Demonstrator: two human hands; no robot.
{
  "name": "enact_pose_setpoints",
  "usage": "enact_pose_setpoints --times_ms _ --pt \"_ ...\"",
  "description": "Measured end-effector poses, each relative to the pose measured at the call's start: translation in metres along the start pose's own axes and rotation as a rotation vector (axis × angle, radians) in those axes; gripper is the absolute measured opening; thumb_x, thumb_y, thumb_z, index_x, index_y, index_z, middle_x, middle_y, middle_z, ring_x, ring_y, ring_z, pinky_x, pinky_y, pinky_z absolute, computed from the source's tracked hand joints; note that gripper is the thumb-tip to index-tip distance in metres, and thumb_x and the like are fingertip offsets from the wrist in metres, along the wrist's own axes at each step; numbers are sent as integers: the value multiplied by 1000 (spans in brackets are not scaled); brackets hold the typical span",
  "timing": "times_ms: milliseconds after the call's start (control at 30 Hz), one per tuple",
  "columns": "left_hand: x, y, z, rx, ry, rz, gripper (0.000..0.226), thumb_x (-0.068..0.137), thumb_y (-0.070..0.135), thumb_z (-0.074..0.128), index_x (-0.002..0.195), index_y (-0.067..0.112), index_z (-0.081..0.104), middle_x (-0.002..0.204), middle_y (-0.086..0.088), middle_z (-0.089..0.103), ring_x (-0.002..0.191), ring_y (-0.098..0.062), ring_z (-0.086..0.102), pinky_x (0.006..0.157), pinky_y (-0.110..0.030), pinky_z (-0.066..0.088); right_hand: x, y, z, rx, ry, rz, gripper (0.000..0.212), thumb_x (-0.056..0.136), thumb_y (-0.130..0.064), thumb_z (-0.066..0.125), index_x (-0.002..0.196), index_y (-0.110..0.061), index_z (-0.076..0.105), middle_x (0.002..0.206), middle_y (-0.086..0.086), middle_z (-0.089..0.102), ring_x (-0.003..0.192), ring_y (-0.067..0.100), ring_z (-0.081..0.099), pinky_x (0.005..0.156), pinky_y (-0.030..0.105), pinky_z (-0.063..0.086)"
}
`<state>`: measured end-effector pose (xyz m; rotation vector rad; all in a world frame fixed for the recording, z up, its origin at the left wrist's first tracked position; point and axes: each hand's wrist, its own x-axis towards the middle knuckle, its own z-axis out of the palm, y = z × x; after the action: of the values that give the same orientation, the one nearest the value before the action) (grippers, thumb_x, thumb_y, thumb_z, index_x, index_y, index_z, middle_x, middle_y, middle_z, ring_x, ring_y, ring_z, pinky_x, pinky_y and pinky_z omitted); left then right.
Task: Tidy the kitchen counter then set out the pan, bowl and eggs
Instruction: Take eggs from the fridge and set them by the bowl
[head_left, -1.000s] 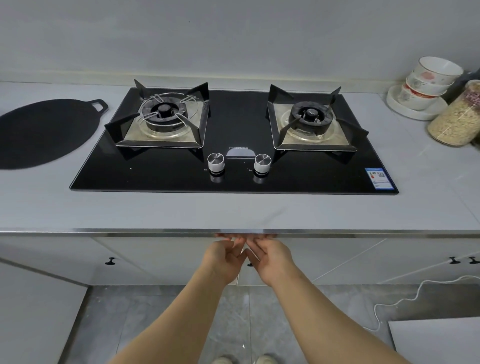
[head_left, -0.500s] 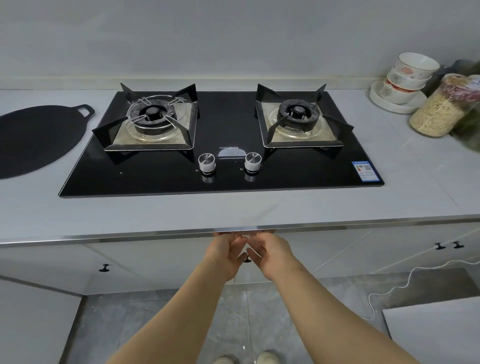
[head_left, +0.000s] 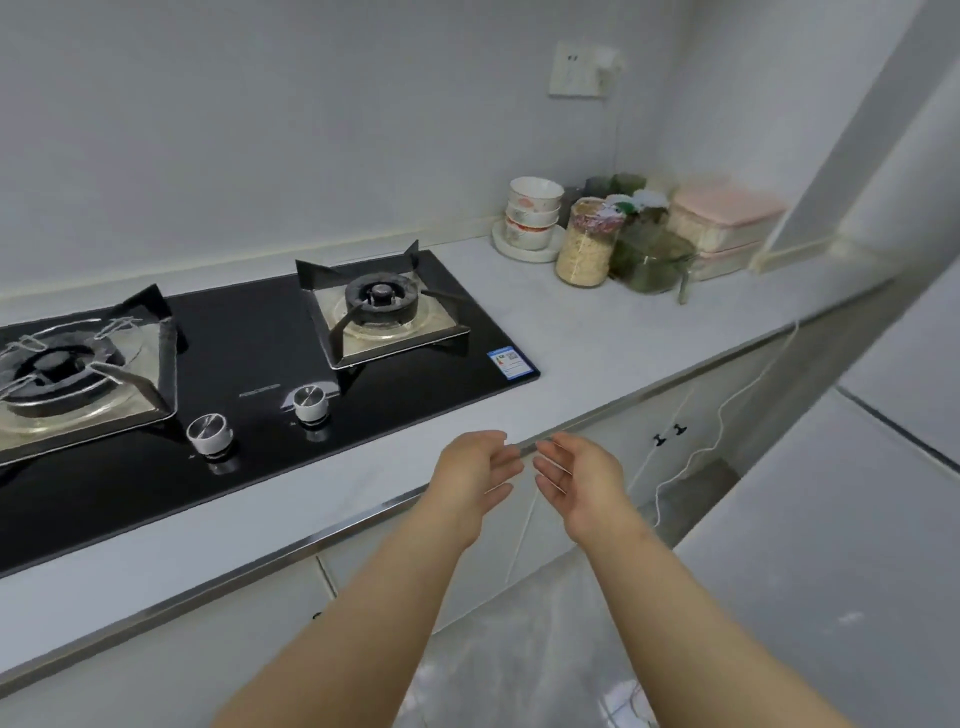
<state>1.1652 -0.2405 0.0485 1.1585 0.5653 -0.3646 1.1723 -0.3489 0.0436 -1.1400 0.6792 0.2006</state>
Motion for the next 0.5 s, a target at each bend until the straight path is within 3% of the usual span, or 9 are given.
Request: enact_pose_setpoints --times_ms 267,367,500 --pt "-12 39 184 222 -356 193 12 96 15 45 91 18 56 89 -2 64 81 -14 63 94 -35 48 -8 -139 -107 99 154 -389 11 93 -13 50 100 -10 58 79 2 61 70 14 58 66 24 46" --pt "-13 40 251 285 -466 259 15 96 13 43 91 18 56 85 0 63 77 -13 62 85 -31 49 -8 -184 -150 108 228 -514 11 92 -12 50 84 -13 57 77 4 61 66 15 58 63 24 46" --pt "-13 38 323 365 -556 343 19 95 11 41 87 20 55 81 1 63 72 -10 61 69 -24 46 -12 -227 -200 77 343 -625 17 92 -7 48 78 -12 56 72 4 58 61 16 52 59 23 43"
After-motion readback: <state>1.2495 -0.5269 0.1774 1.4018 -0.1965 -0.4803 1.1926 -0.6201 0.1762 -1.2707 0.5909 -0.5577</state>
